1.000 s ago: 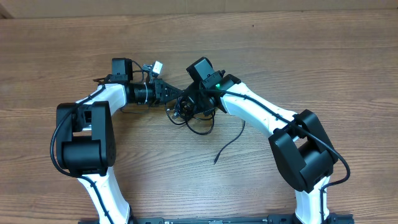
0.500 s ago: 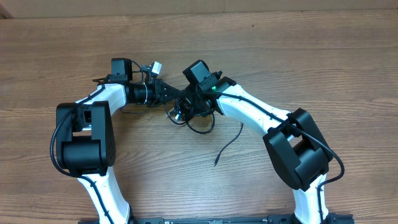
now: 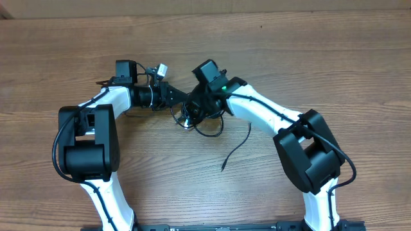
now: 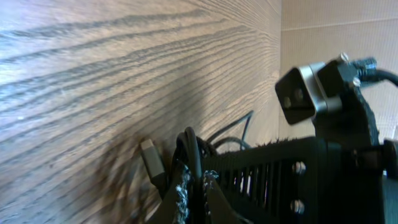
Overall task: Untangle cables
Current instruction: 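Pull the right gripper rightward away from the left-held cables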
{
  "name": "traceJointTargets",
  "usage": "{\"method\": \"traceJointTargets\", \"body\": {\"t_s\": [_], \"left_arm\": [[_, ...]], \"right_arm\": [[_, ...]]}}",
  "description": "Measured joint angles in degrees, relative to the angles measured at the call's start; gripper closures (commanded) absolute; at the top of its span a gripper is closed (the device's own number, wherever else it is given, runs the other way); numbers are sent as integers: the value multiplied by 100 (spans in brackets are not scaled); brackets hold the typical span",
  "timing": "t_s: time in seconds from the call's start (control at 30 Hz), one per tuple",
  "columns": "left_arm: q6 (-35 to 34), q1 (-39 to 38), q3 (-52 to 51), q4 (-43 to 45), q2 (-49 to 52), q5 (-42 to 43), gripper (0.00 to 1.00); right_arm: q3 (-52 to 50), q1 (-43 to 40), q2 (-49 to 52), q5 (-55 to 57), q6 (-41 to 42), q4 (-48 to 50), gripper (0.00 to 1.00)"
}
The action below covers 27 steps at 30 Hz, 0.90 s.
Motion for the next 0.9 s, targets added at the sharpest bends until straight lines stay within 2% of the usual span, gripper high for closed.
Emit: {"method": "traceJointTargets", "body": {"t_s": [0.3, 0.67, 0.9], "left_arm": [[-267, -122, 0, -212, 0, -258, 96], [-787, -133, 0, -671, -2, -1110, 95], [-887, -133, 0, -708, -2, -1526, 94]], "right_arm": [[2, -398, -133, -282, -446, -632, 96], [15, -448, -225, 575, -531, -1252, 96], [15, -793, -225, 772, -579, -1390, 96]]}}
